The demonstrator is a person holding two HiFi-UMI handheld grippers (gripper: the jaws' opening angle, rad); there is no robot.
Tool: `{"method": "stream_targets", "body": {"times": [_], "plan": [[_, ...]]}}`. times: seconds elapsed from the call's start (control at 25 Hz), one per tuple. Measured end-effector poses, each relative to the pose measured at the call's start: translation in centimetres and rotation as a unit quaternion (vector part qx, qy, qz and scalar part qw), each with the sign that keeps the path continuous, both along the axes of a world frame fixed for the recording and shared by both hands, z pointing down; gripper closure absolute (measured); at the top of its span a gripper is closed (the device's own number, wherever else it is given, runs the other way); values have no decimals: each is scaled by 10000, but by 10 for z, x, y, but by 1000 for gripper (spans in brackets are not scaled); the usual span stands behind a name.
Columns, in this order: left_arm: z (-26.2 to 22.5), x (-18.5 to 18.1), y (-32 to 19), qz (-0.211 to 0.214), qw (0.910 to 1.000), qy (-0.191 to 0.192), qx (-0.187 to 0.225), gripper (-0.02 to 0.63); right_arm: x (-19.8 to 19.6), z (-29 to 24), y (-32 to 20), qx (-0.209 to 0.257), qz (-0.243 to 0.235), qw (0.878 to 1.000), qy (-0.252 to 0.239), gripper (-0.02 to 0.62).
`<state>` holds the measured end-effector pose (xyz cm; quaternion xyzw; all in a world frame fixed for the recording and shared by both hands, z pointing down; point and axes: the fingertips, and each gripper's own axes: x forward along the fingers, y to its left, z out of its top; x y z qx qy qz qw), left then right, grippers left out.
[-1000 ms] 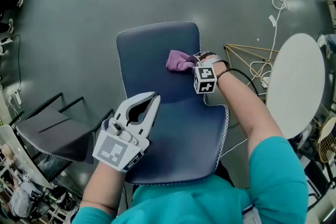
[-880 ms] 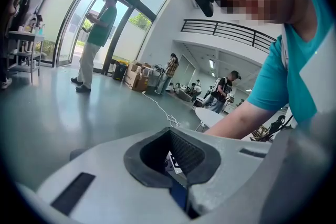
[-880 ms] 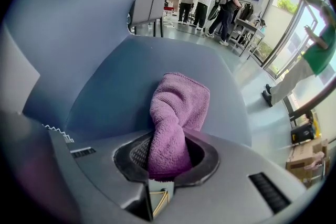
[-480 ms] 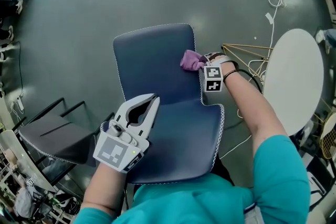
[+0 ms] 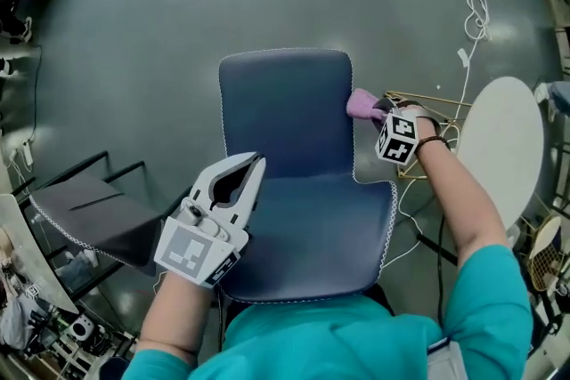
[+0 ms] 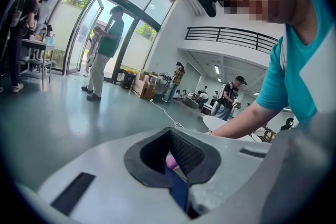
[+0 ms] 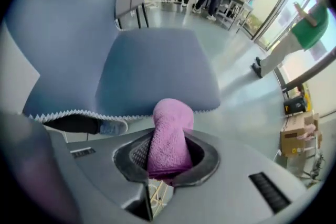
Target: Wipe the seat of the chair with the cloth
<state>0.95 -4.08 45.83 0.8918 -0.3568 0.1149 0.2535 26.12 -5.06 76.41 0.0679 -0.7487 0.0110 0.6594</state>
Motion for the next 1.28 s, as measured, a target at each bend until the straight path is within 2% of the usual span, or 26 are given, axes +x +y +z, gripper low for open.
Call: {"method": "stream_targets", "body": {"times": [0.12, 0.24, 0.36, 0.48, 0.6, 0.72, 0.96, 1.28], "plan": [[3, -37, 3, -283, 9996, -13, 41, 618, -92, -27, -2, 108, -473, 9947, -906, 537], [8, -79, 14, -558, 9984, -32, -10, 618, -204, -38, 23, 42, -1317, 9782, -1608, 537], [12, -114, 28, -800, 9967, -13, -101, 618, -297, -27, 67, -168, -2195, 9575, -1864, 537], [17, -138, 38, -961, 9953, 37, -147, 617, -349, -1, 105, -362, -2789, 9430, -1778, 537], [20, -160, 44, -1070, 9940, 110, -178, 618, -380, 22, 125, -379, -3106, 9356, -1638, 537], [23, -176, 48, -1170, 9928, 169, -212, 617, -393, 37, 131, -435, -3144, 9371, -1452, 537], [27, -186, 48, -1245, 9917, 202, -233, 618, -391, 49, 135, -483, -3186, 9371, -1346, 537], [23, -179, 44, -1154, 9929, 139, -265, 618, -380, 47, 135, -483, -3222, 9360, -1334, 538]]}}
